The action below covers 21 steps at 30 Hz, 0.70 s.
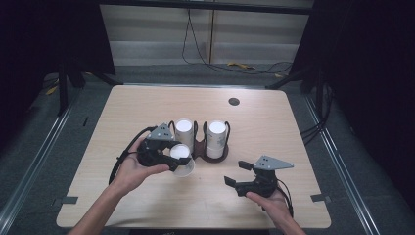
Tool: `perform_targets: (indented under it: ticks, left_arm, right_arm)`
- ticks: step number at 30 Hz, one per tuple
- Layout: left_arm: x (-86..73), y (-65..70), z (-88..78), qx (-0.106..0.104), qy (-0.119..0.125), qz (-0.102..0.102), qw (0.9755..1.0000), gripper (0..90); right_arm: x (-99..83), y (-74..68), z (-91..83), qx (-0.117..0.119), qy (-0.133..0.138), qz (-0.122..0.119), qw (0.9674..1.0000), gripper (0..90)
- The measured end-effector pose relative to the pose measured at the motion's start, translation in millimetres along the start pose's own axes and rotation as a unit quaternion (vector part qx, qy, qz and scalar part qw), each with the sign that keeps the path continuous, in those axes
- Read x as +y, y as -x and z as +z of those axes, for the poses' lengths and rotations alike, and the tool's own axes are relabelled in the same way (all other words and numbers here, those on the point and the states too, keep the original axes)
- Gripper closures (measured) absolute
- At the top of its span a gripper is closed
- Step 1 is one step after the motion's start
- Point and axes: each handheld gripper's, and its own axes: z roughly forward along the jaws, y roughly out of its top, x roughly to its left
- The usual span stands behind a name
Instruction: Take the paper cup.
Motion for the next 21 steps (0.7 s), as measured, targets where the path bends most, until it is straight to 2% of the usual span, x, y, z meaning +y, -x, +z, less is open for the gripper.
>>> perform_targets:
  ticks: [3,5,8,10,13,15,16,18,21]
  left_arm:
    - [-4.2,4.2,2.1,0.002,0.004,0.014,0.9999,35.9]
    - [-7.5,7.0,4.9,-0.005,0.012,0.011,0.9998,35.9]
    - [-12.6,10.5,10.1,-0.013,0.008,0.013,0.9998,35.9]
    - [-16.3,12.2,13.2,-0.019,0.011,0.011,0.9997,35.9]
    - [-20.5,13.6,16.7,-0.028,0.018,0.011,0.9994,35.9]
    - [-21.7,14.5,17.9,-0.026,0.022,0.018,0.9992,35.9]
    - [-22.4,15.3,18.4,-0.028,0.032,0.017,0.9989,35.9]
    - [-23.0,16.1,19.2,-0.038,0.037,0.013,0.9985,35.9]
    - [-23.1,18.0,20.3,-0.048,0.046,0.008,0.9978,35.9]
  right_arm:
    - [2.6,-6.8,5.2,0.017,-0.004,-0.007,0.9998,17.3]
    - [4.7,-12.4,11.6,0.028,-0.011,-0.018,0.9994,17.5]
    - [5.8,-21.4,21.9,0.027,-0.028,-0.035,0.9987,18.4]
    - [6.5,-26.0,26.6,0.036,-0.029,-0.037,0.9982,18.3]
    - [8.1,-30.0,30.6,0.047,-0.026,-0.042,0.9977,18.2]
    - [8.1,-31.7,33.0,0.055,-0.023,-0.042,0.9974,17.9]
    - [7.3,-32.1,34.3,0.061,-0.02,-0.042,0.9971,17.9]
    - [5.4,-32.6,34.8,0.076,-0.018,-0.038,0.9962,17.7]
    - [2.6,-33.8,34.5,0.084,-0.012,-0.041,0.9955,17.2]
